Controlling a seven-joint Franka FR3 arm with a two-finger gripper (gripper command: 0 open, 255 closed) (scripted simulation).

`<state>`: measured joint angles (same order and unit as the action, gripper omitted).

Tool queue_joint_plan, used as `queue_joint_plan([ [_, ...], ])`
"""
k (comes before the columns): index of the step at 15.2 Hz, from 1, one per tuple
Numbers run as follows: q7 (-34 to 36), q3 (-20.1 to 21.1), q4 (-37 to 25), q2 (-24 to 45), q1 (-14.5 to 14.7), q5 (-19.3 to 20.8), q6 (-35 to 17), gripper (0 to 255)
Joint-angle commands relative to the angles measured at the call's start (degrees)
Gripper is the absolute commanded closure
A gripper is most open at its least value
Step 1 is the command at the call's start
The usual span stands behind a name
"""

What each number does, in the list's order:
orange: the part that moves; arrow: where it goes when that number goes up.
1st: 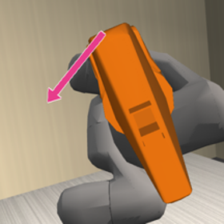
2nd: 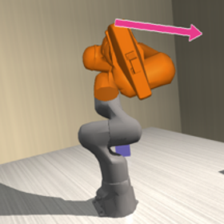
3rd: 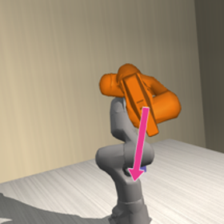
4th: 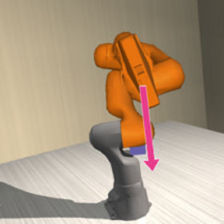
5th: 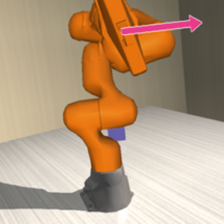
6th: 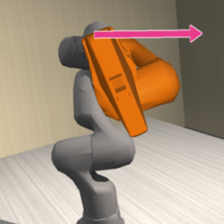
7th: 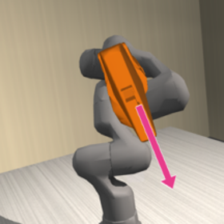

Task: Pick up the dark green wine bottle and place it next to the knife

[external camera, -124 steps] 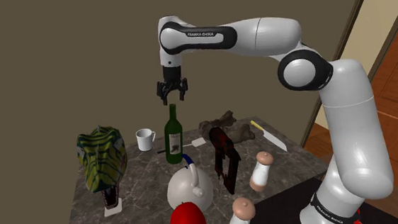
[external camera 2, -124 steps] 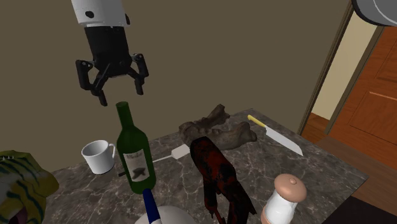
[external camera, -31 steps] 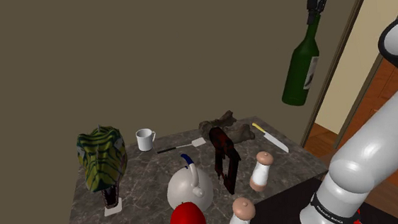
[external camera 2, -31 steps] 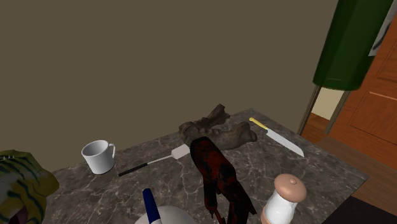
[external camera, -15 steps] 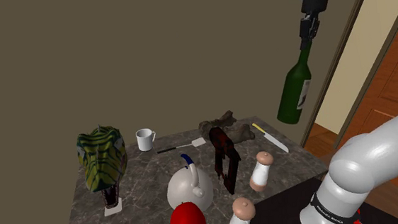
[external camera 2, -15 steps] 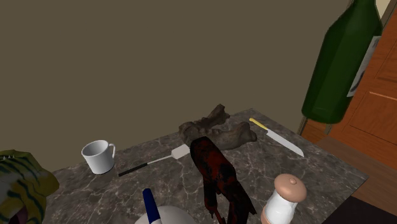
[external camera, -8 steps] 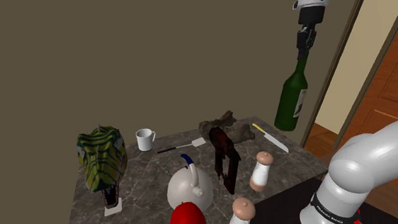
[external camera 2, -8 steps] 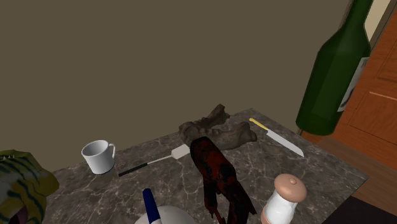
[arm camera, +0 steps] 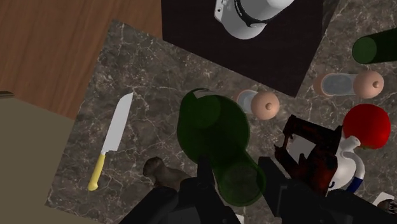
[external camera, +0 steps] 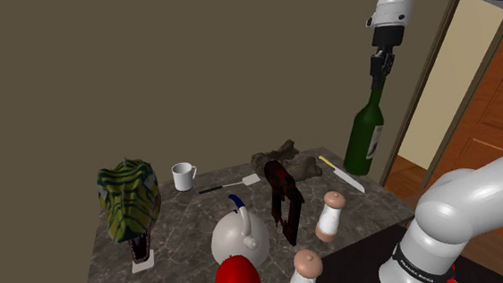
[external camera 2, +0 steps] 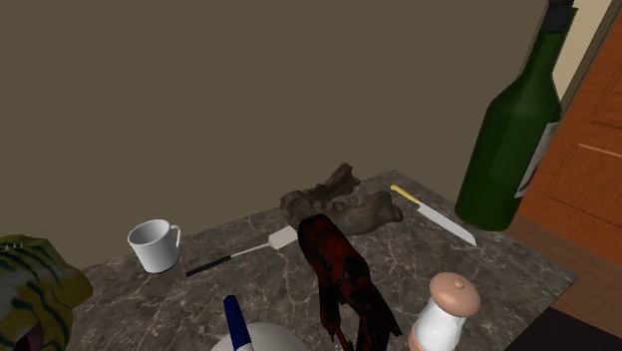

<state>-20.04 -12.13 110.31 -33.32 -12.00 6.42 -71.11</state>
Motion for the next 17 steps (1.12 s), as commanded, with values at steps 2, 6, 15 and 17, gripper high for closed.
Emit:
queue_joint_plan([
  [2,0.08,-0.12,3.32,-1.19,-0.15,0.22,-2.19,255],
  [6,0.27,-0.26,7.51,-2.52,-0.31,0.46,-5.06,255],
  [15,0.61,-0.71,16.24,-4.85,-0.67,1.04,-11.48,255],
  [17,0.67,-0.83,18.07,-5.25,-0.75,1.18,-12.91,255],
])
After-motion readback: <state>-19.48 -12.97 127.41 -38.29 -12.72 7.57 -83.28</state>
